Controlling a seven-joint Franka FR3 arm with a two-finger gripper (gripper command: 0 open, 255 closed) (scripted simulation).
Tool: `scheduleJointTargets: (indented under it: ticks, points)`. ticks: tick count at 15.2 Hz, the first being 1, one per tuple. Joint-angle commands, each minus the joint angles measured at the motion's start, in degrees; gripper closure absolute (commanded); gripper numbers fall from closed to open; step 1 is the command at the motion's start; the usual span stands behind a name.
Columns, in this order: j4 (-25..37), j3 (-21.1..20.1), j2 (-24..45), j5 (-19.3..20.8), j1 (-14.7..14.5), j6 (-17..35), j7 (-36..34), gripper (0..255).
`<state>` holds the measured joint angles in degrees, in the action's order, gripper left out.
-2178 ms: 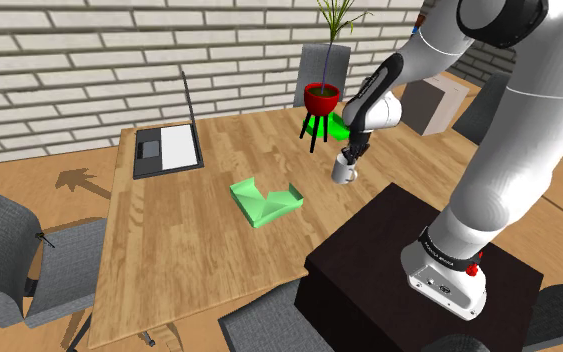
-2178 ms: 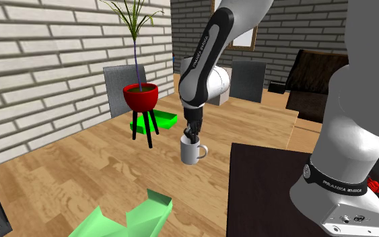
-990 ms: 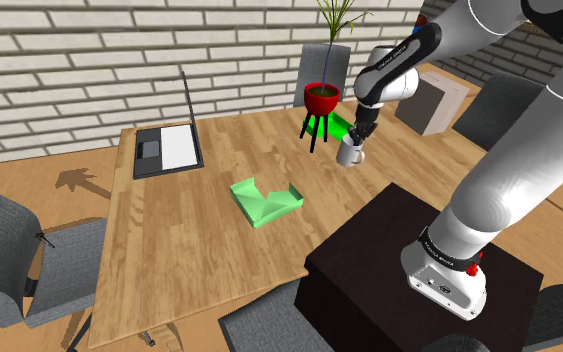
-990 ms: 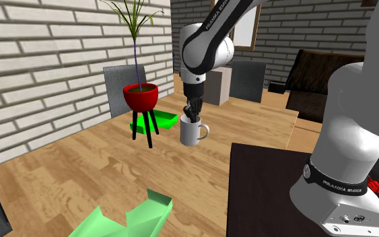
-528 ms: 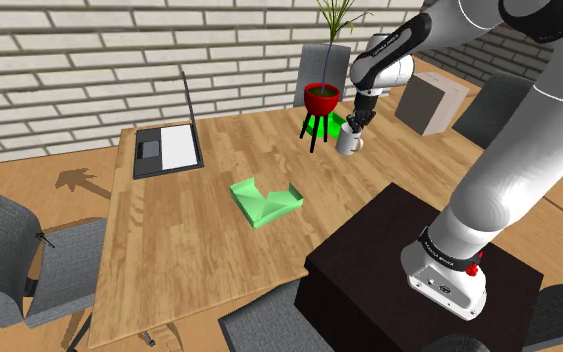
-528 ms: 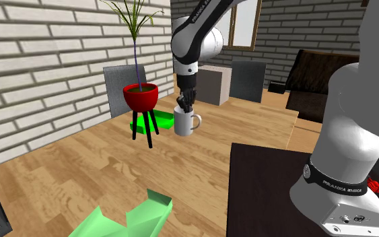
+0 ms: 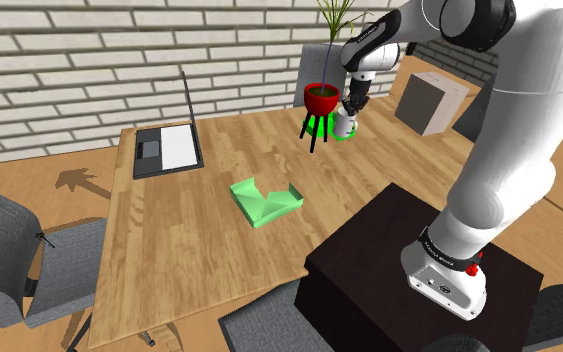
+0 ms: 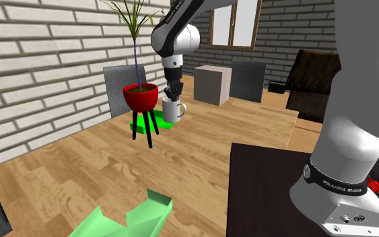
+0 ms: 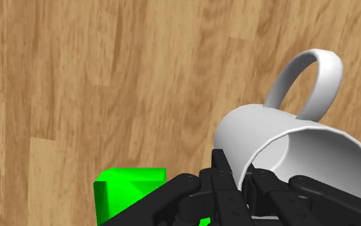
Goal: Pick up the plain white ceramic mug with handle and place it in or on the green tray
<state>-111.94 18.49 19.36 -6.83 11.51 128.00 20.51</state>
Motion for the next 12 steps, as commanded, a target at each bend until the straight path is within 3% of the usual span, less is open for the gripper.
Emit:
scheduleJointTargets:
  ticks: [1, 8, 12]
  points:
    - [6.0, -0.2, 3.9, -1.1, 1.3, -2.3, 1.2, 255]
    - [32.7, -1.4, 19.8, -4.1, 7.0, -13.4, 3.5, 255]
    - [56.5, -2.5, 33.0, -5.4, 11.7, -23.8, 3.3, 255]
